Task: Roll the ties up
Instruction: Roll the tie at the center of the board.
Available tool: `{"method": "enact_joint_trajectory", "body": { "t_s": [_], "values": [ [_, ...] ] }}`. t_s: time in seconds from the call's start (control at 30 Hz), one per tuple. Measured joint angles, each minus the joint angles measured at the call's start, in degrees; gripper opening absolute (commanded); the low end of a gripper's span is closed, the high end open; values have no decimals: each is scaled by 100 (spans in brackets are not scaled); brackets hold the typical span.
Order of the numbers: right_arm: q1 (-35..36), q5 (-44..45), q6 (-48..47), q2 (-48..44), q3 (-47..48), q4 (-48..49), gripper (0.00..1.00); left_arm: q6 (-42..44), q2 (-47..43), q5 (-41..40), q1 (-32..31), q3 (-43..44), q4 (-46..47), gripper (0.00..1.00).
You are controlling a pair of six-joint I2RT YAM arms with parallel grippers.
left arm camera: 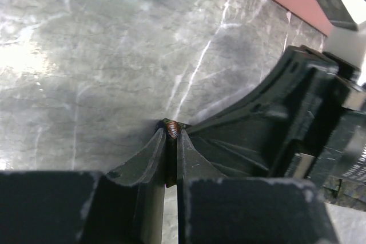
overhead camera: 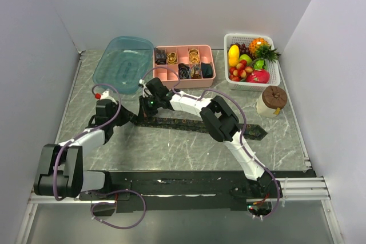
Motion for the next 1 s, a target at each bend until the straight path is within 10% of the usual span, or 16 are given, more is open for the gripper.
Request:
{"method": "enact_joint_trajectory", "body": {
  "t_s": [1.0],
  "values": [
    [-223,-195,293,-811,-1287,603,0,560,426,-2055,-1744,1054,-1290,1]
  ]
}}
